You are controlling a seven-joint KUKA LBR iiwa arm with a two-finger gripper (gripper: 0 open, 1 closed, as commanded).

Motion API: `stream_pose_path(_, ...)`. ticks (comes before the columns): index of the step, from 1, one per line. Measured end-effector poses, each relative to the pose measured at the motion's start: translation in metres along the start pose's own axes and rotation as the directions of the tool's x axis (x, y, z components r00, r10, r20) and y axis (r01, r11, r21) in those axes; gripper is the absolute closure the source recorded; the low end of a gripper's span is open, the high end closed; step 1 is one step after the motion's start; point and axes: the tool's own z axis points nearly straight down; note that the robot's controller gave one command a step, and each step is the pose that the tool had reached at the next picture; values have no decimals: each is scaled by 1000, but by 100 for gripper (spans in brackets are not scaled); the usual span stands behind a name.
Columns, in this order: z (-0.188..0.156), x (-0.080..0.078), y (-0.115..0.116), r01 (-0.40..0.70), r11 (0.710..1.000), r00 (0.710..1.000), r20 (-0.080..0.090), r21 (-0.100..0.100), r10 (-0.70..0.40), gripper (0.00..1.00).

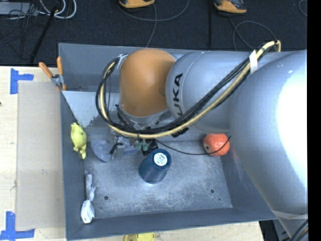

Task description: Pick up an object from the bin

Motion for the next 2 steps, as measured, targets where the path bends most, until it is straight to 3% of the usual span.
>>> stream_pose_path(2,-24,0,0,-1,1000,1000,0,0,1,100)
